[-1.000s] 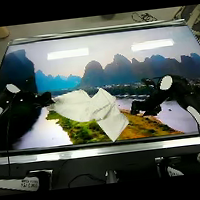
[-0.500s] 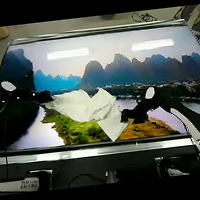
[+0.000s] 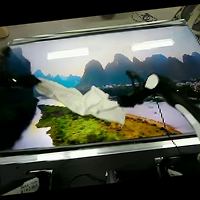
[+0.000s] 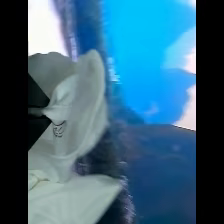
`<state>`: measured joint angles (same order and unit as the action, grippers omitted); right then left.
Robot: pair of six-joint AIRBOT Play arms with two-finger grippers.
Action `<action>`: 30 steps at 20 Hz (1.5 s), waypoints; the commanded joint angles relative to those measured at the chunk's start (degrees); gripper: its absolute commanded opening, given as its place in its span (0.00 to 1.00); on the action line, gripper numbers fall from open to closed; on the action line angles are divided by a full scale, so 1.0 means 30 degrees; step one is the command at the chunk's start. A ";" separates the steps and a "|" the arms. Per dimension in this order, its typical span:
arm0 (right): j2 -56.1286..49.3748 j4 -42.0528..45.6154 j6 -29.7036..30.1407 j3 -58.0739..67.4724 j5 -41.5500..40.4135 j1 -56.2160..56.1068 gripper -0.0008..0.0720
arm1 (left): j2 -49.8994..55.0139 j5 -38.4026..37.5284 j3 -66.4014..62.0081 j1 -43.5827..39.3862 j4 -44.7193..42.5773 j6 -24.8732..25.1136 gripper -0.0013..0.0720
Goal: Fold the shirts.
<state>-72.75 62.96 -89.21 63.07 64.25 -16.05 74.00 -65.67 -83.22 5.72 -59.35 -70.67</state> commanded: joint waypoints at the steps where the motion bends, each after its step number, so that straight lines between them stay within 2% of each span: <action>1: 0.4670 1.0448 -0.3111 0.6135 0.0882 -0.0015 0.04 | -0.3796 0.1982 -0.5464 0.0189 -0.1406 -0.2237 0.05; 2: 0.6069 1.3078 -0.4109 0.7803 0.0663 -0.0015 0.04 | -0.4991 0.2674 -0.7111 0.0233 -0.2557 -0.3621 0.05; 3: 0.7504 1.4513 -0.4597 0.9231 0.0503 -0.0015 0.04 | -0.6105 0.3053 -0.8306 0.0248 -0.3701 -0.4860 0.05; 6: 1.1198 1.4345 -0.5136 1.0673 0.0678 -0.0022 0.04 | -0.9573 0.2732 -0.9231 0.0248 -0.5013 -0.7096 0.05; 8: 1.2524 1.4178 -0.5952 1.0681 0.1829 -0.0015 0.04 | -1.0921 0.0627 -0.9231 0.0248 -0.5027 -0.8043 0.05; 11: 1.3143 1.4149 -0.5989 1.0681 0.3468 -0.0022 0.04 | -1.1504 -0.2973 -0.9231 0.0248 -0.5297 -0.8160 0.05; 14: 1.2364 1.4549 -0.5952 1.0673 0.6375 -0.0022 0.04 | -1.1256 -0.5304 -0.8517 0.0248 -0.5588 -0.8102 0.05; 16: 1.0695 1.4433 -0.5792 1.0229 0.9792 -0.0015 0.04 | -1.1213 -0.6135 -0.6084 0.0204 -0.5581 -0.8094 0.05; 18: 0.8786 1.4192 -0.5537 0.8276 1.0899 -0.0015 0.04 | -1.1213 -0.6222 -0.2011 0.0189 -0.5515 -0.7439 0.05; 19: 0.7963 1.3952 -0.5544 0.6790 1.0083 -0.0022 0.04 | -1.1154 -0.5923 0.0415 0.0189 -0.5523 -0.7111 0.05; 21: 0.6178 1.3289 -0.5836 0.3060 0.5617 -0.0015 0.04 | -1.0797 -0.3716 0.5865 0.0189 -0.5377 -0.6863 0.05; 24: 0.2659 1.2626 -0.8393 -0.0328 -0.2754 -0.0015 0.04 | -0.8808 0.3424 1.2356 0.0204 -0.2907 -0.6878 0.05; 25: 0.1202 1.2393 -0.9347 -0.0372 -0.4481 -0.0015 0.04 | -0.7621 0.5632 1.3442 0.0204 -0.1588 -0.6878 0.05; 27: -0.0765 1.1890 -1.0710 -0.0248 -0.6557 -0.0015 0.04 | -0.4983 0.7934 1.3733 0.0197 0.0823 -0.6841 0.05; 29: -0.1683 1.1387 -1.2641 -0.0255 -0.7337 -0.0015 0.04 | -0.2703 0.8378 1.2801 0.0197 0.2769 -0.5027 0.05; 30: -0.1829 1.1169 -1.3070 -0.0255 -0.7643 -0.0015 0.13 | -0.1851 0.8072 1.2182 0.0189 0.3512 -0.4306 0.17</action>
<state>-73.30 99.18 -121.03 63.59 50.30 -16.08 60.14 -47.62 -47.03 6.35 -58.52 -88.86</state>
